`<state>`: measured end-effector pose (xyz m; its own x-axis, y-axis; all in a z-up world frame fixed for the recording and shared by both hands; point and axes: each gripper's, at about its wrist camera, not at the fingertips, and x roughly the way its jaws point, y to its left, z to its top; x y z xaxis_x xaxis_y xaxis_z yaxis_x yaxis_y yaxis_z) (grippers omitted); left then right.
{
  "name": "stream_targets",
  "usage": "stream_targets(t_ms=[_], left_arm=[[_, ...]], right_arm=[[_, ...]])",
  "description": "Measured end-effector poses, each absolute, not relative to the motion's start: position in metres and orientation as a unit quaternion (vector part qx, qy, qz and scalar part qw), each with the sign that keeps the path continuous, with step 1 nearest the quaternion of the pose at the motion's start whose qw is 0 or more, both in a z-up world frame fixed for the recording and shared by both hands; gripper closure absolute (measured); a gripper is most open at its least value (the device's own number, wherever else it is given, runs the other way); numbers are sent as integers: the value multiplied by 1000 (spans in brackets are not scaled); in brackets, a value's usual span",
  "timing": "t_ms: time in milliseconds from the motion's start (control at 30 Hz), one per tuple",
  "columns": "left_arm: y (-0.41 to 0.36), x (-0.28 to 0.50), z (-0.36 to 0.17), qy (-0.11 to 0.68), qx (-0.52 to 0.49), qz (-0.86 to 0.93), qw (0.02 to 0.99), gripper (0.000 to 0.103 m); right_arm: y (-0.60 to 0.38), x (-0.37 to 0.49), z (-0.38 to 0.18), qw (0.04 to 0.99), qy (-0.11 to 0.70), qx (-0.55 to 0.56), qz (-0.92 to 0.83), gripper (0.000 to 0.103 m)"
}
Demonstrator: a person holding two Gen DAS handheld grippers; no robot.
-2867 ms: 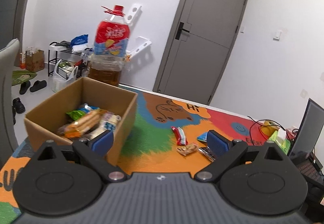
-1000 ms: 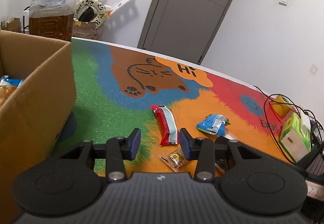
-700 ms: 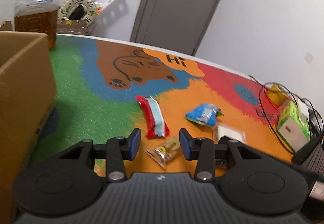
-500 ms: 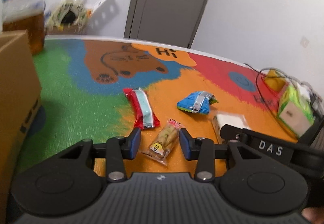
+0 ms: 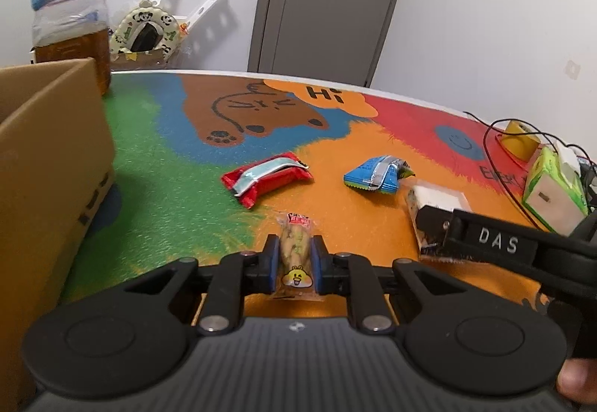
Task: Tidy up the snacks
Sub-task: 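Grasp the small peanut packet with the left gripper while the right grasps the white sesame bar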
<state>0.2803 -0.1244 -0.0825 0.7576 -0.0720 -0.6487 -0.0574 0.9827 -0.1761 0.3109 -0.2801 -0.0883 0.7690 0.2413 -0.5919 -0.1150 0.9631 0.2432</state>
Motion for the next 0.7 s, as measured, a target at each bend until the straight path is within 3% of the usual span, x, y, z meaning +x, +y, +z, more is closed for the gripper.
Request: stream_targets(t_ms=[700], left_arm=[[-88,204,-10,271,-144,27,951,87]], right_arm=[[-264,255,-57,940,273,156,135,56]])
